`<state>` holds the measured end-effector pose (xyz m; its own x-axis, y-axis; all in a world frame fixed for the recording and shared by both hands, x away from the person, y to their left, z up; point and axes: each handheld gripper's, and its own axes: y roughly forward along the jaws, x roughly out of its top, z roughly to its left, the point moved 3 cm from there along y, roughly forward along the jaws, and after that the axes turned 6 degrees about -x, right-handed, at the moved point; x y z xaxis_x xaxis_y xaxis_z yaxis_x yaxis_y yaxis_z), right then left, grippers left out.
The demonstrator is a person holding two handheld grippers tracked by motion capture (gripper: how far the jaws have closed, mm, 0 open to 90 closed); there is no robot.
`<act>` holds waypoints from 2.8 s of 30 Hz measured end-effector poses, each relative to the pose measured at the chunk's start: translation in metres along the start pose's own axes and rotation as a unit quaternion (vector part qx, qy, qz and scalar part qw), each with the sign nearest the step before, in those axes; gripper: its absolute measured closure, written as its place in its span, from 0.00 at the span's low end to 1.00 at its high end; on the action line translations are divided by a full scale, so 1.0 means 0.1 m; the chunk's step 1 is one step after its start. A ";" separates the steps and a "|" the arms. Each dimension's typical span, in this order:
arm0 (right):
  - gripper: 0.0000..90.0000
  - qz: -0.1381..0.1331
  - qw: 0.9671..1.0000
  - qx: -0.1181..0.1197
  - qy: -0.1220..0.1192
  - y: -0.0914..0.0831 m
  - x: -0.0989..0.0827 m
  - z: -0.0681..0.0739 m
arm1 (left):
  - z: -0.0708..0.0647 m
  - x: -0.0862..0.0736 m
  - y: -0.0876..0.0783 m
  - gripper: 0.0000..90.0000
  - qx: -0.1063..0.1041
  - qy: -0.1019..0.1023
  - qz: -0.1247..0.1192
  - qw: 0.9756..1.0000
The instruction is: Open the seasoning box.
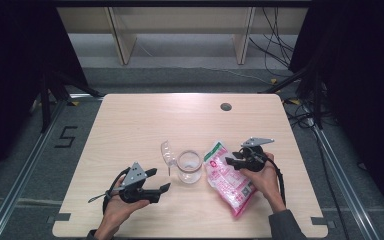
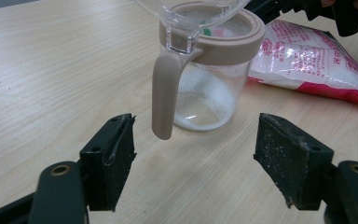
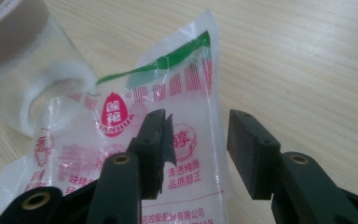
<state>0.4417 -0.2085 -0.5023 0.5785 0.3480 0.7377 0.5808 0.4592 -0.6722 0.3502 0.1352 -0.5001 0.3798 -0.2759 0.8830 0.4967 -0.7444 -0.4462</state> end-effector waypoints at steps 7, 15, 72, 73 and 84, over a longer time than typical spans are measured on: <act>0.95 -0.006 1.000 0.002 -0.011 0.00 -0.03 -0.02 | 0.00 0.00 0.00 0.31 0.002 0.000 -0.003 1.000; 0.99 -0.002 0.999 -0.013 -0.029 -0.05 -0.06 -0.04 | 0.00 0.01 0.00 0.31 0.002 0.007 -0.004 1.000; 0.58 -0.021 0.984 -0.049 0.169 -0.85 -0.95 -0.27 | -0.02 -0.02 0.03 0.31 -0.009 0.003 0.012 1.000; 0.60 -0.025 0.988 -0.053 0.145 -0.82 -0.94 -0.30 | -0.01 -0.02 0.03 0.31 -0.008 0.001 0.011 1.000; 0.76 -0.008 0.990 -0.039 0.134 -0.72 -0.90 -0.32 | -0.01 -0.03 0.03 0.31 -0.007 -0.016 0.008 1.000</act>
<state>0.3668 -0.2991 -0.5224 0.6941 0.1062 0.7120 0.6279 0.3944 -0.6710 0.3496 0.1327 -0.5043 0.4121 -0.2694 0.8704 0.4797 -0.7480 -0.4587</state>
